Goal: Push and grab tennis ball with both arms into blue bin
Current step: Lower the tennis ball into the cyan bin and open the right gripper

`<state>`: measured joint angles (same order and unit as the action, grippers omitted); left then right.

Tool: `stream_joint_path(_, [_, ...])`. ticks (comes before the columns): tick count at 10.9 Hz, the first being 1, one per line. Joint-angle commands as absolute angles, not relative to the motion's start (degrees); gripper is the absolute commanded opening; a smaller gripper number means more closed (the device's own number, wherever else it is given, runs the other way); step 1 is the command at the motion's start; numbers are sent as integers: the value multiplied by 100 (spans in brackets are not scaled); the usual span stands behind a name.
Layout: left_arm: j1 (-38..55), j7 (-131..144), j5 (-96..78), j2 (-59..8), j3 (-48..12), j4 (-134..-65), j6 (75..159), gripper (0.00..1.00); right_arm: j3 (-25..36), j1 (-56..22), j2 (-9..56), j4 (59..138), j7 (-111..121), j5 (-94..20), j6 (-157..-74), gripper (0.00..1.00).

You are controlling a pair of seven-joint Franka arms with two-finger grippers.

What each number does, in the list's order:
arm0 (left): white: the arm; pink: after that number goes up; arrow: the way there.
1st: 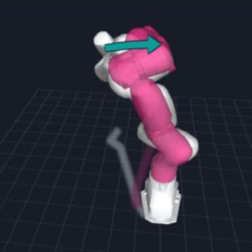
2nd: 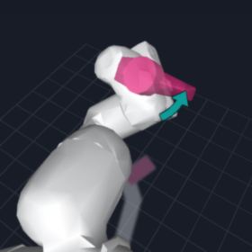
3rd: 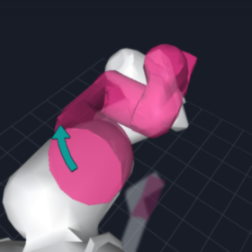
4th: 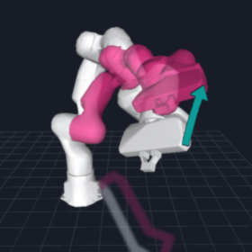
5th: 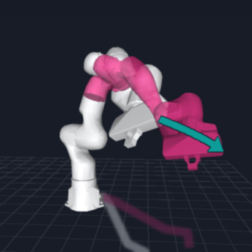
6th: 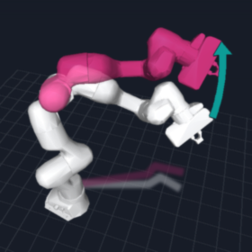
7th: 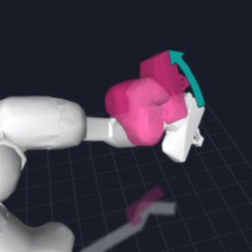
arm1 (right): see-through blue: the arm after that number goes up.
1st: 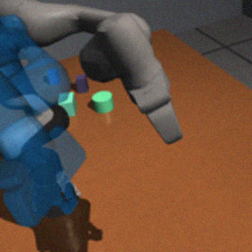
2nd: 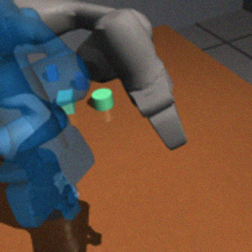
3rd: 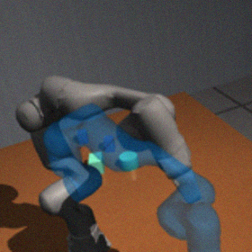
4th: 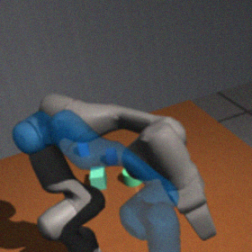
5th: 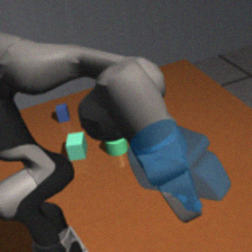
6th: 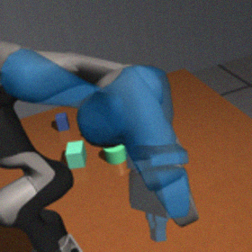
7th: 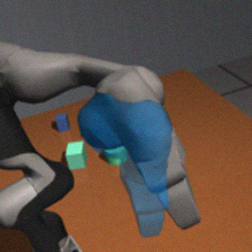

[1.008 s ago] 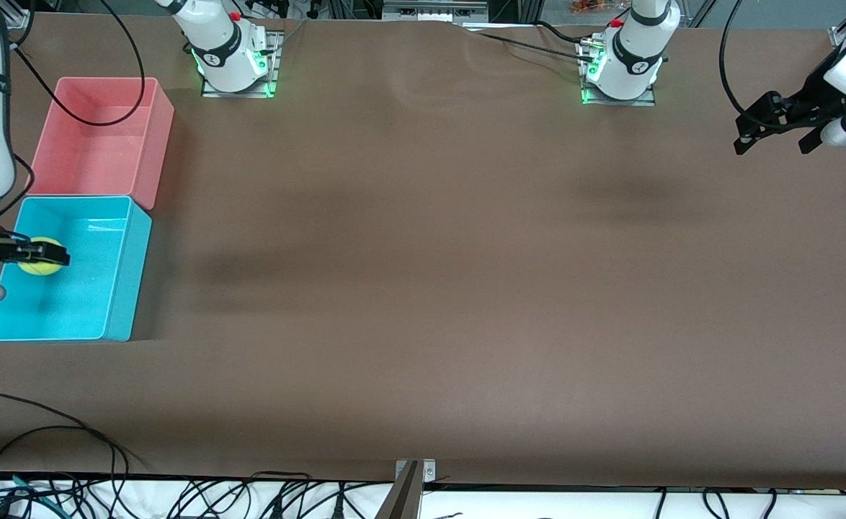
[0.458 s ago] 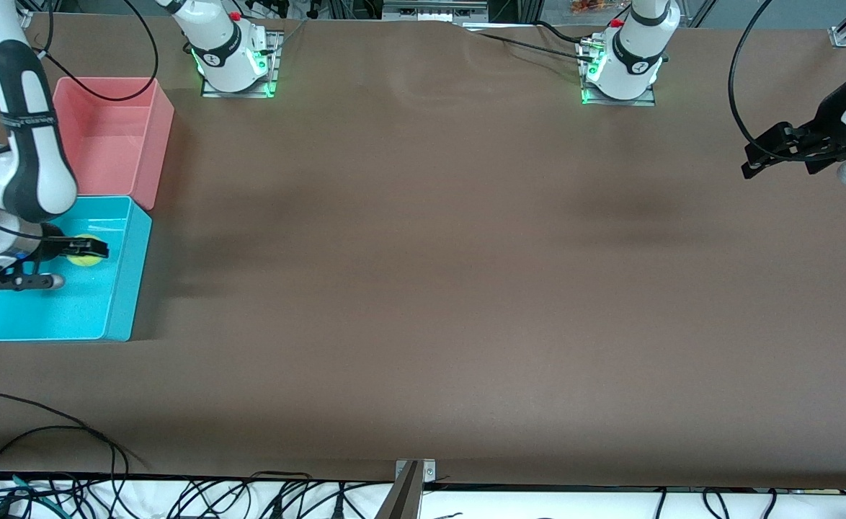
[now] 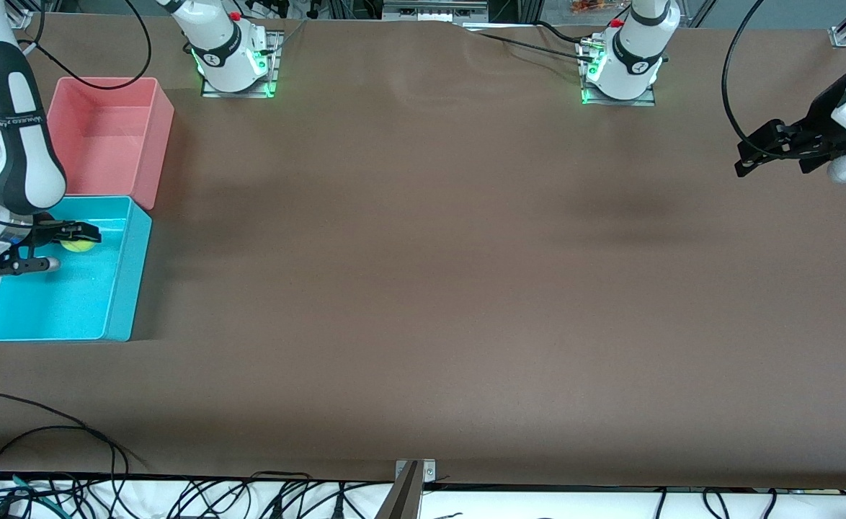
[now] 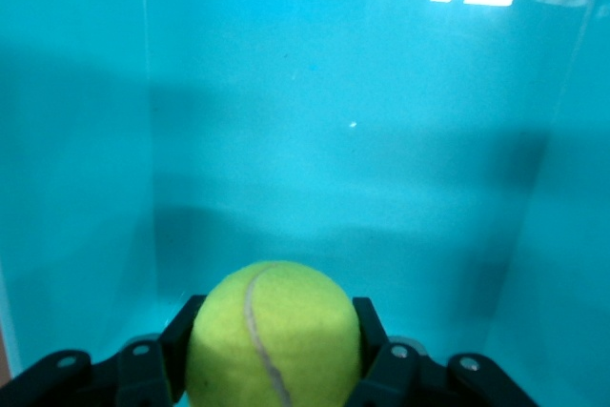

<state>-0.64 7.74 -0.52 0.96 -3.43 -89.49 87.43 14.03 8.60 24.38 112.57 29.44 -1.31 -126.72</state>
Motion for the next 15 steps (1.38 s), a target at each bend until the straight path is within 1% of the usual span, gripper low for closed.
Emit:
stream_joint_path(1, [0,853,79,18,-352,-8745,8604,100,1336,861,2338,11671,3487,-220,-12814,15])
stream_joint_path(2, [0,853,79,18,-352,-8736,8604,100,1345,861,2364,11698,3672,-211,-12858,21])
stream_joint_path(3, [0,853,79,18,-352,-8736,8604,100,1345,861,2390,11698,3883,-211,-12832,31])
stream_joint_path(4, [0,861,62,18,-352,-8745,8604,100,1345,861,2391,11690,3920,-211,-12815,56])
stream_joint_path(5, [0,853,79,18,-352,-8736,8604,100,1345,861,2382,11681,3920,-211,-12797,83])
stream_joint_path(6, [-9,861,70,18,-352,-8736,8596,100,1345,861,2382,11681,3876,-211,-12788,100])
stream_joint_path(11, [-44,844,105,18,-334,-8745,8604,100,1345,861,2320,11523,3815,-220,-12569,100])
stream_joint_path(12, [-61,844,105,18,-334,-8745,8596,100,1345,853,2303,11375,3806,-220,-12438,100])
stream_joint_path(13, [-70,844,105,18,-334,-8754,8596,100,1336,844,2285,11112,3675,-220,-12132,100])
stream_joint_path(15, [-53,853,105,18,-343,-8745,8596,100,1214,800,2276,10357,3341,-211,-11438,100])
